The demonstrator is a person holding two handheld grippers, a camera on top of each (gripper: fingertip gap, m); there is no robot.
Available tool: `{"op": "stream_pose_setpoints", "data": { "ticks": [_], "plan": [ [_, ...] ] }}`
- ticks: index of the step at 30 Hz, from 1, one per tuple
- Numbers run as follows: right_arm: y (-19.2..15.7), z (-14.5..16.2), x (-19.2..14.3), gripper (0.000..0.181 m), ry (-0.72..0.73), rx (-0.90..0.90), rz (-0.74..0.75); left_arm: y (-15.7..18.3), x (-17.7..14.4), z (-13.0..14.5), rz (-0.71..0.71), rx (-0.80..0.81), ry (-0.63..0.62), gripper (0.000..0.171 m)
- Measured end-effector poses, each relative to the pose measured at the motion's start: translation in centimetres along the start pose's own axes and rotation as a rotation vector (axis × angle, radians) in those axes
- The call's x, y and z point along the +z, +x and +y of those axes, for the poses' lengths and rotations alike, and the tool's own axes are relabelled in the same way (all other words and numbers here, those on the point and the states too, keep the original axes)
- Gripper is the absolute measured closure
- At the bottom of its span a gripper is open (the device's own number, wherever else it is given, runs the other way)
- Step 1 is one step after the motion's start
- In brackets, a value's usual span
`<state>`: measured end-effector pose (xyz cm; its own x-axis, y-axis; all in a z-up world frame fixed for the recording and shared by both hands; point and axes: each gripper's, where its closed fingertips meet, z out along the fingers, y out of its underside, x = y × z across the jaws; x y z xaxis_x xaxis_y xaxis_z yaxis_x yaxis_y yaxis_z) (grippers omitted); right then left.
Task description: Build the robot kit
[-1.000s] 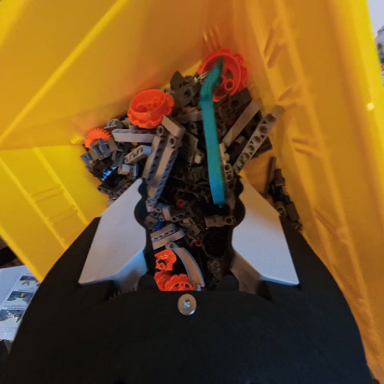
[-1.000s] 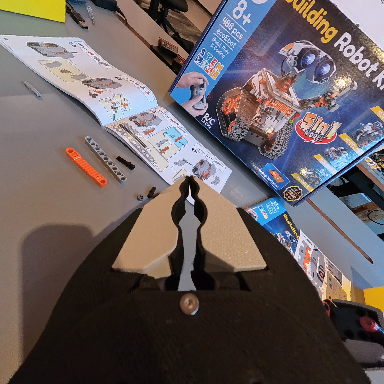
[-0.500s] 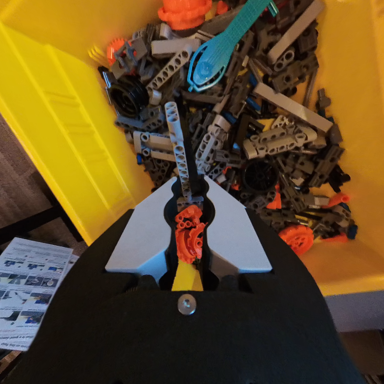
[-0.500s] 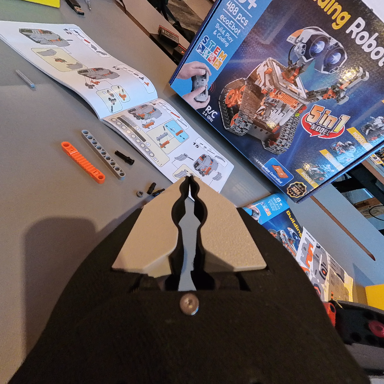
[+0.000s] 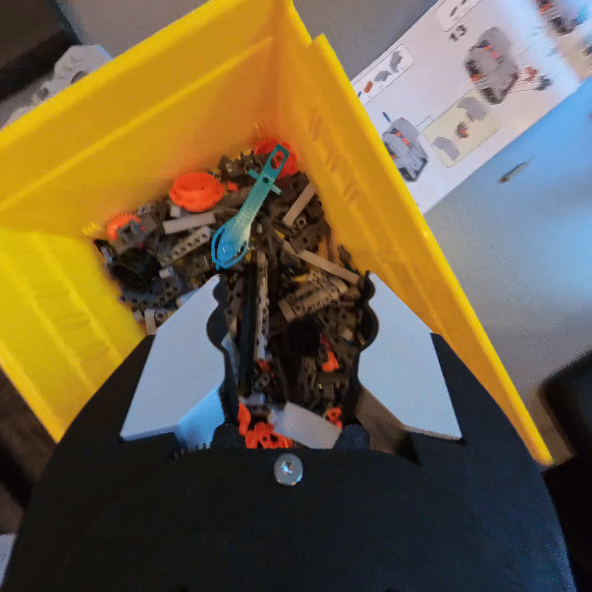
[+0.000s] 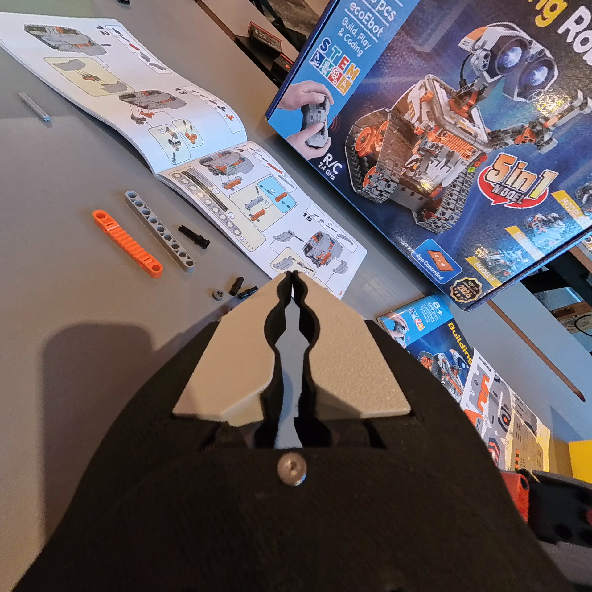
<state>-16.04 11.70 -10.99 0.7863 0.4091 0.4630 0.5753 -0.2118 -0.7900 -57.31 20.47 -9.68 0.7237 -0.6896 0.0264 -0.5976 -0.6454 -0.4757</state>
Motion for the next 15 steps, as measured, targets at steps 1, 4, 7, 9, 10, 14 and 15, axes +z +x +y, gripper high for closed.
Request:
{"op": "stream_pose_setpoints", "data": {
  "ticks": [1,4,7,9,10,14,15],
  "plan": [
    [0.0,0.0,0.0,0.181,0.000,-0.002,0.002,-0.5,1.2,-0.4,-0.039,0.006,-0.029,0.082],
    [0.1,0.1,0.0,0.181,-0.005,-0.001,0.006,-1.8,4.4,-1.2,-0.161,0.047,-0.108,0.066],
    [0.2,0.2,0.0,0.181,-0.004,0.005,0.006,-3.2,6.3,-1.6,-0.285,0.148,-0.175,0.063],
    [0.1,0.2,0.0,0.181,-0.005,0.005,0.000,-3.0,7.1,-1.6,-0.244,0.146,-0.189,0.067],
    [0.0,0.3,0.1,0.181,-0.008,0.004,-0.004,-3.1,7.3,-1.4,-0.227,0.137,-0.207,0.069],
    [-0.2,0.4,0.2,0.181,-0.015,-0.006,-0.009,-3.4,7.2,-0.6,-0.153,0.115,-0.215,0.133],
    [-0.2,0.4,0.2,0.181,-0.015,-0.007,-0.011,-3.5,7.3,-0.4,-0.144,0.112,-0.206,0.136]
  ]
}}
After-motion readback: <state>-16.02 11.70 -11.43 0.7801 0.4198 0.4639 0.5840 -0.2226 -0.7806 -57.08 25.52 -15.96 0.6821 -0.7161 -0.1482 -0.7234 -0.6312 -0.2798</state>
